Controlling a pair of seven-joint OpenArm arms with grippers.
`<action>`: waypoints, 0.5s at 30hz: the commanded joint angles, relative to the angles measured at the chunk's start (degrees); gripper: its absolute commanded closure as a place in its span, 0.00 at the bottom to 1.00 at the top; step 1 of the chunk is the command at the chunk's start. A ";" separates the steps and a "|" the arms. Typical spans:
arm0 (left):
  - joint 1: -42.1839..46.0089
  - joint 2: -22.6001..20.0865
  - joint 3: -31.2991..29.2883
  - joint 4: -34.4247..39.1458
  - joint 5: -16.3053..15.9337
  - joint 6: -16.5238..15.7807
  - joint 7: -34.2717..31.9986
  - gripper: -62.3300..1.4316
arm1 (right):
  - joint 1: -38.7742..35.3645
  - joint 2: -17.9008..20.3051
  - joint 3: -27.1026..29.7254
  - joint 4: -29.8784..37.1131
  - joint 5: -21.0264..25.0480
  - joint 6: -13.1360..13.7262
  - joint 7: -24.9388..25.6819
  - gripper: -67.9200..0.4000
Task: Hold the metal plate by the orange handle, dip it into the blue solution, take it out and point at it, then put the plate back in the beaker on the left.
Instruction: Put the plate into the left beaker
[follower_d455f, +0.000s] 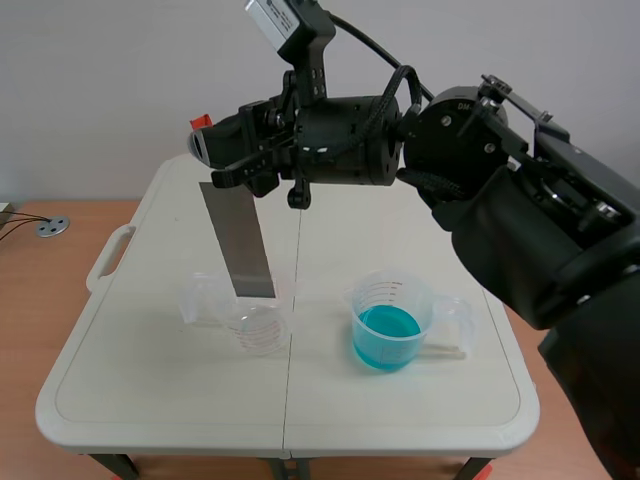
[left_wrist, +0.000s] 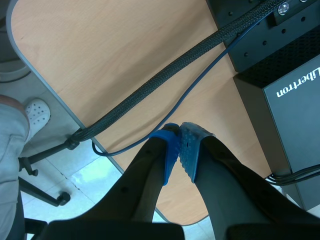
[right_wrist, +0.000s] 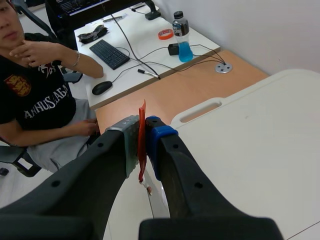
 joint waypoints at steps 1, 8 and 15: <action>0.17 -0.28 -0.26 0.46 -0.15 -0.11 -0.44 0.93 | 0.96 -0.66 0.00 -0.09 -0.28 0.28 1.73 0.98; 0.11 -0.28 -0.26 0.39 -0.15 -0.11 -0.09 0.93 | 0.81 -0.81 -1.42 -3.56 -2.71 0.28 4.15 0.98; 0.11 -0.28 -0.26 0.39 -0.15 -0.11 -0.09 0.93 | 0.81 -0.81 -3.74 -6.51 -3.72 0.26 6.43 0.98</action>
